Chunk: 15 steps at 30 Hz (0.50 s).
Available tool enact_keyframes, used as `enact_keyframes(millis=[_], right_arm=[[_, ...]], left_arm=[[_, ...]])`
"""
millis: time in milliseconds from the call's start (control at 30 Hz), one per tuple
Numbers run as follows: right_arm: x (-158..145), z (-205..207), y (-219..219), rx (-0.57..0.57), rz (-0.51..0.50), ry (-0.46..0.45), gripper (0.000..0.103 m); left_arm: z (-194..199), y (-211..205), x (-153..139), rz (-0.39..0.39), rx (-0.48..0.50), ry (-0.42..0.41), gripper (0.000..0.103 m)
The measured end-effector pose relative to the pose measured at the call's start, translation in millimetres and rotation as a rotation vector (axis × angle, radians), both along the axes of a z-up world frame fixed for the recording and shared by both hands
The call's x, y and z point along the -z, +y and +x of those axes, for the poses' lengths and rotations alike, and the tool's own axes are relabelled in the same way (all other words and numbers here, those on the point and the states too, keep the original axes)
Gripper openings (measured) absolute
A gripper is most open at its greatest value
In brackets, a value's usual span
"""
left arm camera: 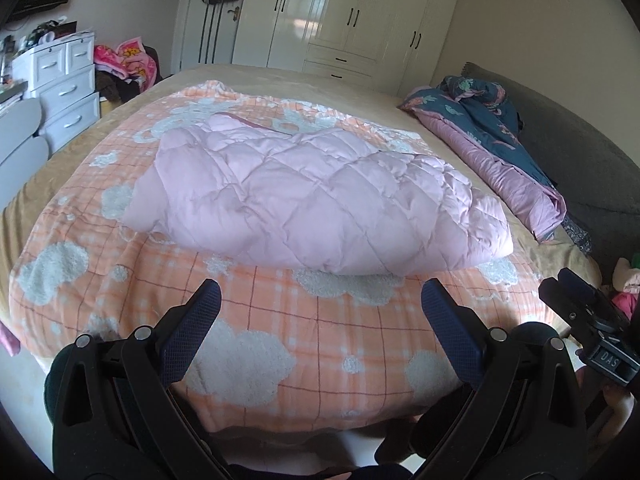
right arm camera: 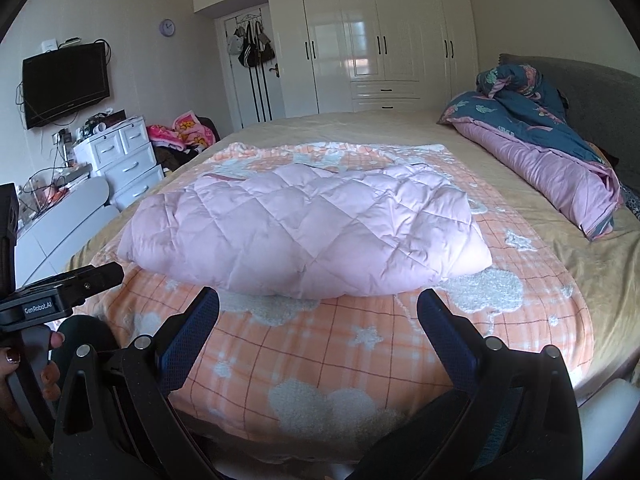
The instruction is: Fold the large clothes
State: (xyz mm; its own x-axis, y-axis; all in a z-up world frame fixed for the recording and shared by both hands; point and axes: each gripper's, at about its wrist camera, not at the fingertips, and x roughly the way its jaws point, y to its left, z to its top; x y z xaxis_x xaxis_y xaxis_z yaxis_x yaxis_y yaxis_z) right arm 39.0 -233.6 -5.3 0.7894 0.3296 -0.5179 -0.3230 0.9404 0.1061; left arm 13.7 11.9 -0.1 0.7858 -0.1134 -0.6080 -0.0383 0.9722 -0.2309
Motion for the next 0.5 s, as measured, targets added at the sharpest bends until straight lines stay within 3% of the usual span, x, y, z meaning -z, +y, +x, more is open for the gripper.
enact_keyframes(millis=[500], right_arm=[[-0.7, -1.9, -0.5, 0.001, 0.004, 0.000, 0.099]], left_arm=[[-2.4, 2.9, -3.5, 0.010, -0.017, -0.001, 0.094]])
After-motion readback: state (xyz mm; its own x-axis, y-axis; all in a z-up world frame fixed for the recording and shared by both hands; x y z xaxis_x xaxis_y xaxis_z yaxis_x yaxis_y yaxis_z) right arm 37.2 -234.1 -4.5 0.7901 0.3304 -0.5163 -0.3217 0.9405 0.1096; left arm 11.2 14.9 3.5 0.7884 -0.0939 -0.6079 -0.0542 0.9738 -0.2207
